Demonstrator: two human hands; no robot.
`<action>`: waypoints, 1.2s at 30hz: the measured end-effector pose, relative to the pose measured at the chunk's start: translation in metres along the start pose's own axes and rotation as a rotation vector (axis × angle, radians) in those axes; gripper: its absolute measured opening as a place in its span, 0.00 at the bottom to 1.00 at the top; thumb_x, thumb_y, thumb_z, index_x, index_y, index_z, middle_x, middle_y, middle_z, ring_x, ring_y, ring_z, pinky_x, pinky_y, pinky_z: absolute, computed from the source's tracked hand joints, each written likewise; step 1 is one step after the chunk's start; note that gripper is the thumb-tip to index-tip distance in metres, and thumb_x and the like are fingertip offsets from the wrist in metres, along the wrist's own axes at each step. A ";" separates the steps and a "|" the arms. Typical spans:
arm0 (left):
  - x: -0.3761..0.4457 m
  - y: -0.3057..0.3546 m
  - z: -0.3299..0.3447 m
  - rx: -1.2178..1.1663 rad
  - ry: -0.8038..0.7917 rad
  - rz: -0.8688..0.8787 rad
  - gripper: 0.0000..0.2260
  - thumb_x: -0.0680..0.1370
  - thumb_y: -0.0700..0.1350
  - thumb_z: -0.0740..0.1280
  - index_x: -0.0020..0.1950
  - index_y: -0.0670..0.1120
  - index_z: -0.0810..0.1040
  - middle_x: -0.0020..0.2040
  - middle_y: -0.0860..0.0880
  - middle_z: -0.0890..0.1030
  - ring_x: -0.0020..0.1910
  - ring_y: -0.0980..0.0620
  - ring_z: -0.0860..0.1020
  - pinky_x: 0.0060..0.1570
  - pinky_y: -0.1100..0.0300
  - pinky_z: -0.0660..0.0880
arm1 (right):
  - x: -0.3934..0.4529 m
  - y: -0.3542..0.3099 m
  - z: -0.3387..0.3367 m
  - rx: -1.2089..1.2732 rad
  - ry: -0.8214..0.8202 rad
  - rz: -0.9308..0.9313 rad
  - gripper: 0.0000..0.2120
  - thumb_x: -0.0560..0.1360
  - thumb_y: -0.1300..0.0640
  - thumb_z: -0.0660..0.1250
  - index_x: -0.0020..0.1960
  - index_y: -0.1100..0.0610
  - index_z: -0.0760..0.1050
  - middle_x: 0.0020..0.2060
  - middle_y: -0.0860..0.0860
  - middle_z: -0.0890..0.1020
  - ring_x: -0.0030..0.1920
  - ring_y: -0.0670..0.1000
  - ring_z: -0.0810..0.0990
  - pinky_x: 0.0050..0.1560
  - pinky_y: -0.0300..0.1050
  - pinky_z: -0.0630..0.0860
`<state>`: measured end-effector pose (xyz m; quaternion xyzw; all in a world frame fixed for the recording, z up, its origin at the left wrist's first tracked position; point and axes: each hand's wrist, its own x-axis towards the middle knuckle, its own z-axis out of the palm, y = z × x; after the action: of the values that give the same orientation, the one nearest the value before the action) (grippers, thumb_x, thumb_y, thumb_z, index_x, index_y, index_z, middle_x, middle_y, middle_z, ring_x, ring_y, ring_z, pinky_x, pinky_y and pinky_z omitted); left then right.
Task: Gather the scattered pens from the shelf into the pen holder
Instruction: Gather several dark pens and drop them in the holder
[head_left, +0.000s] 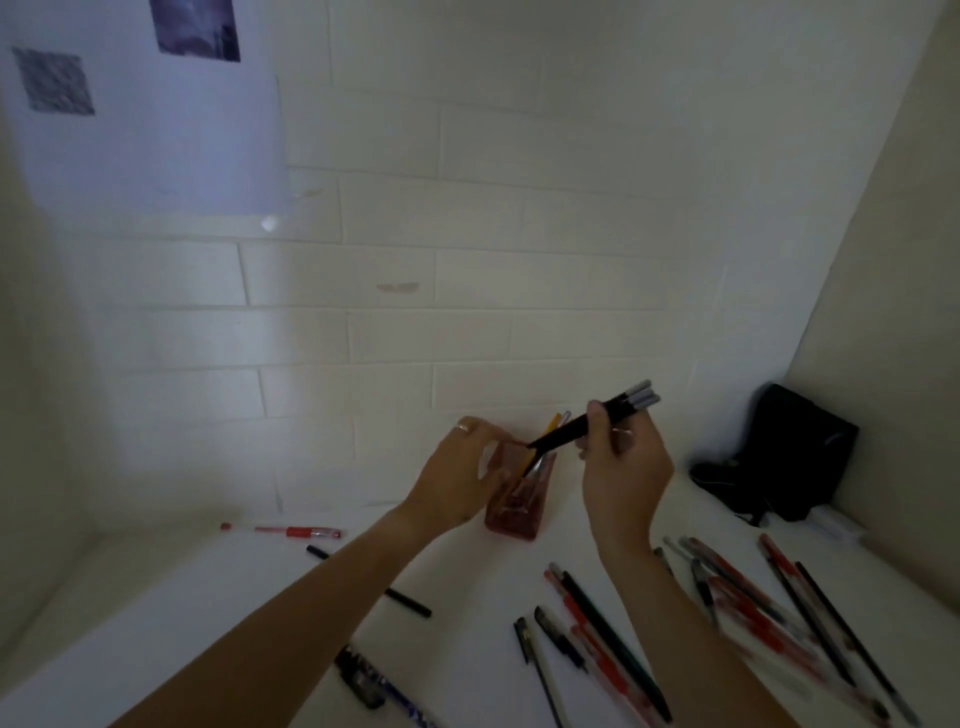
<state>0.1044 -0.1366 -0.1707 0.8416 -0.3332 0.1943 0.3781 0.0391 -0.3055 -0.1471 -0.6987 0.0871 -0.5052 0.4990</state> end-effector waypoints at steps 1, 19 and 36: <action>0.001 -0.001 0.005 0.015 -0.038 0.020 0.13 0.73 0.41 0.71 0.57 0.46 0.80 0.54 0.47 0.79 0.54 0.50 0.77 0.55 0.57 0.74 | 0.000 0.006 0.005 -0.038 -0.010 0.012 0.10 0.80 0.48 0.66 0.46 0.53 0.79 0.35 0.50 0.84 0.36 0.49 0.84 0.38 0.45 0.80; -0.013 -0.008 0.040 -0.003 0.036 -0.021 0.12 0.74 0.35 0.69 0.55 0.46 0.81 0.52 0.48 0.77 0.49 0.54 0.74 0.46 0.74 0.67 | -0.010 0.050 0.038 -0.373 -0.367 0.317 0.23 0.71 0.47 0.76 0.55 0.60 0.70 0.43 0.56 0.81 0.42 0.56 0.80 0.31 0.42 0.67; -0.111 -0.096 -0.079 0.796 -0.323 -0.498 0.15 0.80 0.36 0.56 0.64 0.42 0.72 0.63 0.42 0.73 0.62 0.43 0.73 0.58 0.51 0.73 | -0.148 0.015 0.044 -0.457 -1.026 -0.042 0.13 0.76 0.48 0.70 0.57 0.53 0.81 0.50 0.51 0.79 0.51 0.49 0.77 0.52 0.41 0.75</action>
<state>0.0888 0.0172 -0.2334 0.9941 -0.0762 0.0774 0.0062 0.0095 -0.1933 -0.2504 -0.9469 -0.0734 -0.0786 0.3032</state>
